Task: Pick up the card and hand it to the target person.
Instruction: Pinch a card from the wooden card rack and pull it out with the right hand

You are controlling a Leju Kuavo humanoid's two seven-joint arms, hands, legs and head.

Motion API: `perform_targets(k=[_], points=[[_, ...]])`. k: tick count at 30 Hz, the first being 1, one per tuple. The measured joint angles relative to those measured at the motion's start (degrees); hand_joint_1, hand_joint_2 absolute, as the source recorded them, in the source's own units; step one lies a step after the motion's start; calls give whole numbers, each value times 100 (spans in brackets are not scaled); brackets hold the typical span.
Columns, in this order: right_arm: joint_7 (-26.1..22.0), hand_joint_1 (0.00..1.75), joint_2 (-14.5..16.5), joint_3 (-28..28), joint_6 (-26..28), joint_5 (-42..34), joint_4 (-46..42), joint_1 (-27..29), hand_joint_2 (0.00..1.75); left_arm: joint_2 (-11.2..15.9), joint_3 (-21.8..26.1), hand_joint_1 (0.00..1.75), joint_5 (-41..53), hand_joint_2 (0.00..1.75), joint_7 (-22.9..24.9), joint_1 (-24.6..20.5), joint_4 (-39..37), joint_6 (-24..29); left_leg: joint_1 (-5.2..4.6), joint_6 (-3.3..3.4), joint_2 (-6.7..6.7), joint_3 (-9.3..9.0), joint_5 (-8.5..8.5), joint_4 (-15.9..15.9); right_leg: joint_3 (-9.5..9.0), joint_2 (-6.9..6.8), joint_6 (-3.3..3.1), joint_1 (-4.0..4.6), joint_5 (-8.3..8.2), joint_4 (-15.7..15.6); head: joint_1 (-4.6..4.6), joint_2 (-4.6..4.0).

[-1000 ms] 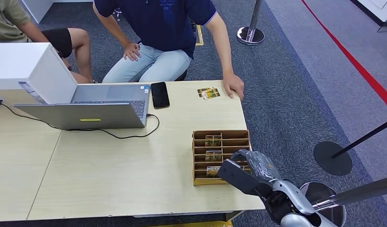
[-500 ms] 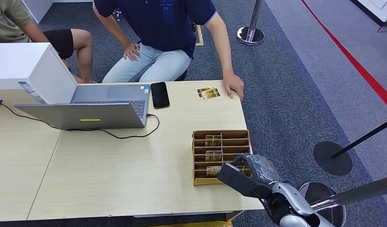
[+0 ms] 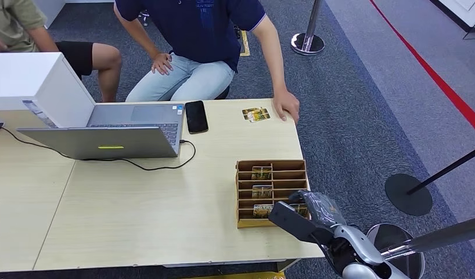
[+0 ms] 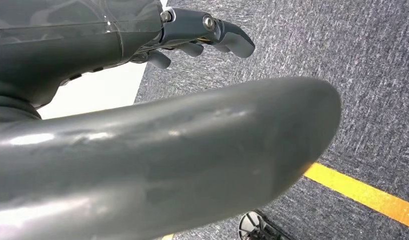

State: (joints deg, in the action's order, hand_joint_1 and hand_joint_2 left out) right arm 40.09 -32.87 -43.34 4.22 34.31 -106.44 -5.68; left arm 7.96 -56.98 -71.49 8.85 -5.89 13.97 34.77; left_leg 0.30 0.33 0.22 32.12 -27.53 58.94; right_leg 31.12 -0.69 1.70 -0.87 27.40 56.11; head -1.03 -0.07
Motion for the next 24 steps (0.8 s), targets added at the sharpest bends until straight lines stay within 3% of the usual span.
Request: perform_targets(k=[8,24], points=[[0,94,0,14,-75,135,26,15,175,0,0,0,0,0,-8,0,0,-3,0,0,0,0,0,0,0,0,0,0,0,0,1,0],[-2,97,8,432,-966,705,-32,168,175,-32,0,0,-4,0,-93,1,0,-75,0,0,1,-1,0,0,0,0,0,0,0,0,-1,0]])
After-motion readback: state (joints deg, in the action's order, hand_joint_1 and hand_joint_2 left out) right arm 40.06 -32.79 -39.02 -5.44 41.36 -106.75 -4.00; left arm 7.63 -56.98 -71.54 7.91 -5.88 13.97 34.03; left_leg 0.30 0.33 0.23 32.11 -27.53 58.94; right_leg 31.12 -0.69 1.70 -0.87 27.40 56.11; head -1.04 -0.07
